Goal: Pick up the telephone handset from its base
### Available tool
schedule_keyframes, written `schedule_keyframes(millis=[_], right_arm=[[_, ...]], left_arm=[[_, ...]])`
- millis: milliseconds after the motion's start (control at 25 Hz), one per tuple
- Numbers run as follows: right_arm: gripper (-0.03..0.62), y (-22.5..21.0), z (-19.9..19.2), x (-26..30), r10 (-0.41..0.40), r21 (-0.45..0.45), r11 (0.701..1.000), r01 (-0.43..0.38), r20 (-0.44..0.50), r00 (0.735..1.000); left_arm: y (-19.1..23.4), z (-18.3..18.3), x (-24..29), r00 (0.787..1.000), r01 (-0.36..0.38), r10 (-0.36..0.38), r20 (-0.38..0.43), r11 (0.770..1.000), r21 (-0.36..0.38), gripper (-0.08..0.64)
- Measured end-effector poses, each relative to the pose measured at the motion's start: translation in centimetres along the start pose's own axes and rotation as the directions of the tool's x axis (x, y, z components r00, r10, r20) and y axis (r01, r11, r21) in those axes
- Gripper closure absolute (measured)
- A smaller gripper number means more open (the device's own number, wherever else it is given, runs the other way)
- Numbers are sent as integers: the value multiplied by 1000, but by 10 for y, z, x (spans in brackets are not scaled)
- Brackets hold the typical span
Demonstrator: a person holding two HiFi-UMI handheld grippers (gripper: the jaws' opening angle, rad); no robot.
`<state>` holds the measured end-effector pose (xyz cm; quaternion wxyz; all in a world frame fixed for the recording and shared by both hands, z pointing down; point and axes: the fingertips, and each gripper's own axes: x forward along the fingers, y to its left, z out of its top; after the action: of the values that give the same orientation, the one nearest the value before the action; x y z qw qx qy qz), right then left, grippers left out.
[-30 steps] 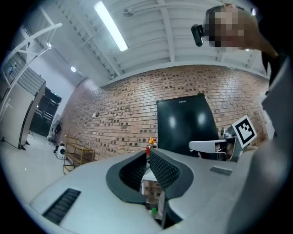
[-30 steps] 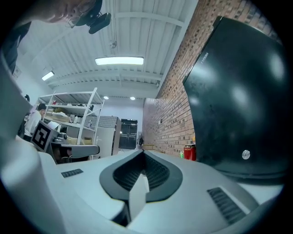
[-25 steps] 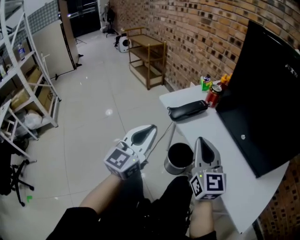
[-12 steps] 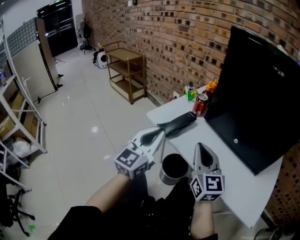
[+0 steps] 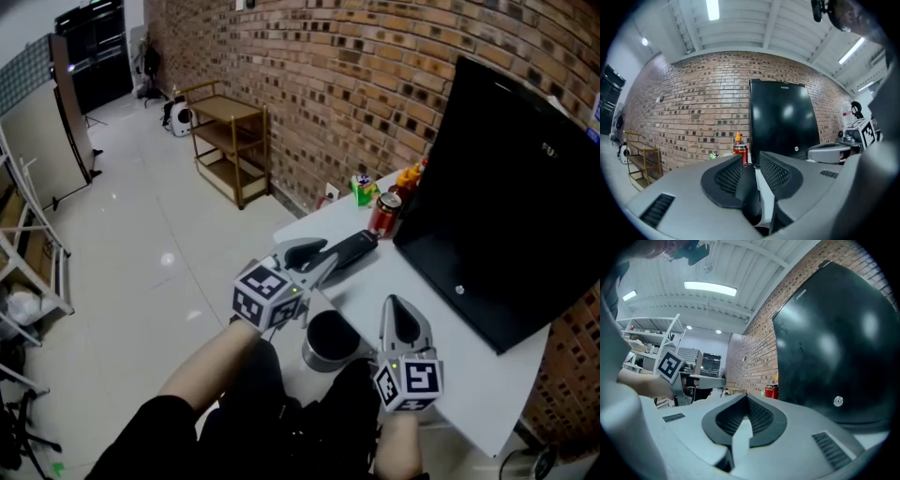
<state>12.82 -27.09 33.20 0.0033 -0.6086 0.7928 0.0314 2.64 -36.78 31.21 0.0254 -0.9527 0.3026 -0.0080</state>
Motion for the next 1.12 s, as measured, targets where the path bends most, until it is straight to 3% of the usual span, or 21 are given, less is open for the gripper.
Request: schedule_keyframes(millis=[80, 200, 240, 360, 440, 600, 760, 1000, 1120], right_arm=[[582, -4, 1, -1, -8, -8, 1000, 8, -8, 1000], [583, -8, 2, -5, -26, -17, 1000, 26, -14, 1000], [583, -9, 2, -7, -32, -18, 999, 31, -14, 999], [583, -10, 1, -10, -43, -19, 999, 43, -19, 999], [583, -10, 1, -12, -47, -13, 999, 47, -18, 999], [583, -10, 0, -11, -48, -1, 999, 48, -15, 999], [583, -7, -1, -6, -27, 3, 1000, 27, -9, 1000], [583, -7, -3, -3, -19, 21, 1000, 19, 0, 1000], [583, -9, -1, -5, -22, 20, 1000, 22, 2, 1000]], left_arm=[[2, -1, 11, 999, 20, -20, -27, 1000, -8, 427], [7, -12, 32, 988, 73, -74, -134, 997, -15, 283], [9, -18, 40, 978, 92, -94, -186, 996, -17, 275], [10, -33, 62, 929, 155, -155, -337, 988, -27, 263], [10, -37, 74, 904, 171, -175, -390, 984, -44, 259], [8, -47, 83, 871, 191, -223, -438, 975, -116, 259], [8, -67, 85, 834, 200, -205, -512, 978, -67, 258], [5, -82, 85, 769, 213, -227, -597, 972, -96, 258], [2, -82, 87, 759, 218, -236, -607, 970, -105, 271]])
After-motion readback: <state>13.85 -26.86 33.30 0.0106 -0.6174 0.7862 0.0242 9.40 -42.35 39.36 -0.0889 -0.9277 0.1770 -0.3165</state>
